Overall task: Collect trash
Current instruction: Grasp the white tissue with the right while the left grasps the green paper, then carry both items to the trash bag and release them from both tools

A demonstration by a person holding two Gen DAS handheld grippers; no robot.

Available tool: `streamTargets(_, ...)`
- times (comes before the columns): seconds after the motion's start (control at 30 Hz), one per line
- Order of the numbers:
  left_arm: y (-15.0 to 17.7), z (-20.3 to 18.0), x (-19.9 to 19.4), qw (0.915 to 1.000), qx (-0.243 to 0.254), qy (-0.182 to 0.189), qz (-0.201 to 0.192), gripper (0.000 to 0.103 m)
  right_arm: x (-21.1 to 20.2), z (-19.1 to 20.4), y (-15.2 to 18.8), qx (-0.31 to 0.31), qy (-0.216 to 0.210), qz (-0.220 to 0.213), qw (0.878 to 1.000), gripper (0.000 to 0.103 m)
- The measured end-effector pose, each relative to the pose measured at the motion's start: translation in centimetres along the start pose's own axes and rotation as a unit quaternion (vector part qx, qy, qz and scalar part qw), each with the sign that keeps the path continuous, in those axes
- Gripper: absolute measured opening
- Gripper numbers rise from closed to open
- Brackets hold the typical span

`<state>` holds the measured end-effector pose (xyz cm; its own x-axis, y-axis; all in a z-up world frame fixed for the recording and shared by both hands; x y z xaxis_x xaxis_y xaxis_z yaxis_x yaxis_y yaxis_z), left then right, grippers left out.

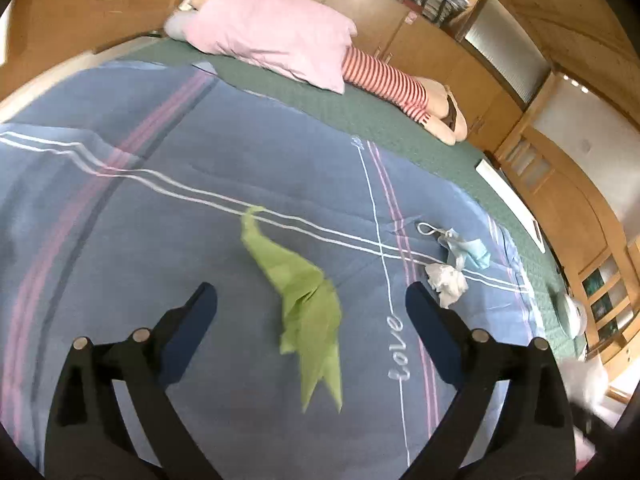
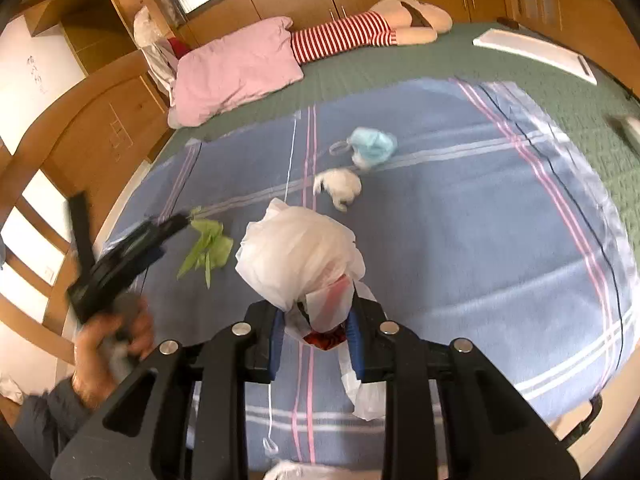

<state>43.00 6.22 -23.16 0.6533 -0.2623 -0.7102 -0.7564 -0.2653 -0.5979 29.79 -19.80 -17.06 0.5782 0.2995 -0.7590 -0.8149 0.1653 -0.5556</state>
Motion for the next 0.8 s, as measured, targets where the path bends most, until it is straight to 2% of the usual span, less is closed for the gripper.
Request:
streamTargets(0.03,0.0,-0.1,1.7,0.9996,0.016,-0.018,0.014,0.094,-0.1,-0.1,0.5,0.003,0.0,-0.001,1.0,0.027)
streamTargets(0.07,0.3,-0.1,3.2,0.998,0.038,-0.038,0.032,0.085,-0.1,-0.2,1.0,0.01,-0.002,0.0,1.0,0.027)
streamTargets(0.1,0.9,-0.2,4.4,0.996,0.056,-0.049,0.05,0.058,0.0,-0.4,1.6,0.025,-0.009,0.004,1.0,0.027)
streamTargets(0.17,2.2,0.0,6.0,0.9922,0.075,-0.054,0.084,0.025,-0.2,-0.6,2.4,0.039,-0.019,0.011,0.999,0.027)
streamTargets(0.27,1.9,-0.1,4.8,0.9942,0.071,-0.049,0.064,0.017,-1.2,-0.2,2.8,0.027,-0.01,0.009,1.0,0.027)
streamTargets(0.37,1.1,-0.7,1.2,0.9982,0.049,-0.017,0.031,0.017,-3.5,0.7,3.0,0.014,-0.014,-0.008,1.0,0.027)
streamTargets(0.5,1.9,-3.7,-6.2,0.9938,0.105,0.022,-0.03,0.017,-6.9,1.3,4.3,-0.004,-0.02,-0.015,1.0,0.027)
streamTargets(0.6,5.8,-5.2,-11.6,0.9896,0.129,0.04,-0.05,0.017,-10.0,1.0,6.6,-0.036,-0.011,-0.014,0.999,0.027)
streamTargets(0.7,11.0,-6.2,-15.1,0.9892,0.124,0.066,-0.041,0.017,-10.9,0.1,9.0,-0.05,0.009,0.007,0.999,0.027)
streamTargets(0.8,15.7,-8.4,-16.8,0.9835,0.158,0.083,-0.028,0.017,-11.4,-1.3,12.3,-0.055,0.022,0.05,0.997,0.027)
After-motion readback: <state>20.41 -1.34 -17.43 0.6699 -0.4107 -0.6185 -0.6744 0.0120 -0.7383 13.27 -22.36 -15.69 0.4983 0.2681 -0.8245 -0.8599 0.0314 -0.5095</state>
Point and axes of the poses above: each gripper's, at about its wrist camera, not at the fingertips, and x roughly the way its jaws point, z to its left, y to its underside, the point moved 9 cm from there along x, roughly the way its jaws point, and after that the axes turned 2 degrees about z, right-handed, at the moved point
